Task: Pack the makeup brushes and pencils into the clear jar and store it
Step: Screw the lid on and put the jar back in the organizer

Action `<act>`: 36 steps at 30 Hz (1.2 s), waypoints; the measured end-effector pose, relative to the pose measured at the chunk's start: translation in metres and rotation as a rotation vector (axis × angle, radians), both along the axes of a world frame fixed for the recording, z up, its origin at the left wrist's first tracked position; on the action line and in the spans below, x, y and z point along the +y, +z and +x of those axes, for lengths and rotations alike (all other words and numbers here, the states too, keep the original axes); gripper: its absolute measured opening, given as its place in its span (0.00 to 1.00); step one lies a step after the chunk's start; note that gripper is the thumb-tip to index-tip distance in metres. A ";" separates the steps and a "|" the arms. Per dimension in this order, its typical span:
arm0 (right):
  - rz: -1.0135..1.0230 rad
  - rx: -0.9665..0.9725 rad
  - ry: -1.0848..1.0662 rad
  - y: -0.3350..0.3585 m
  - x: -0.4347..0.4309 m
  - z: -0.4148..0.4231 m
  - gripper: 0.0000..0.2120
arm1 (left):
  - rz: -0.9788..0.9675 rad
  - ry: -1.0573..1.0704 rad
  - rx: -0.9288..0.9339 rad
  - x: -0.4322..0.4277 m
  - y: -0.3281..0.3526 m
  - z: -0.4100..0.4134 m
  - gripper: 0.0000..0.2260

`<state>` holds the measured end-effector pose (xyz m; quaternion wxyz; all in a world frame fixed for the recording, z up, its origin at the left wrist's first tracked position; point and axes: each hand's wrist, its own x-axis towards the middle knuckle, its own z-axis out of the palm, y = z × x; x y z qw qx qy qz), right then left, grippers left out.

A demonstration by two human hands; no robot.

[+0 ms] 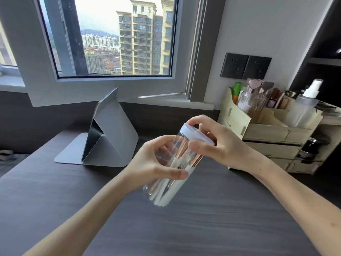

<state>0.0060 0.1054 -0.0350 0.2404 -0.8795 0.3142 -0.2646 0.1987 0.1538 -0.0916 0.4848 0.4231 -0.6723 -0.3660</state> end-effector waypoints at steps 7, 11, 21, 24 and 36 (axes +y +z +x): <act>0.024 -0.133 -0.192 -0.002 0.000 -0.005 0.16 | -0.071 0.108 0.074 -0.003 -0.004 -0.037 0.28; -0.030 -0.193 -0.275 -0.005 0.001 -0.015 0.19 | -0.223 0.278 -0.017 -0.012 -0.002 -0.056 0.29; -0.350 -0.614 -0.587 0.026 -0.007 -0.071 0.35 | -0.325 0.152 -0.298 -0.061 0.056 -0.115 0.40; -0.486 -0.598 -0.667 0.043 -0.019 -0.099 0.37 | -0.200 -0.062 -0.173 -0.083 0.081 -0.137 0.37; -0.753 -0.390 -0.769 0.048 -0.074 -0.168 0.29 | -0.097 -0.261 0.088 -0.150 0.098 -0.196 0.28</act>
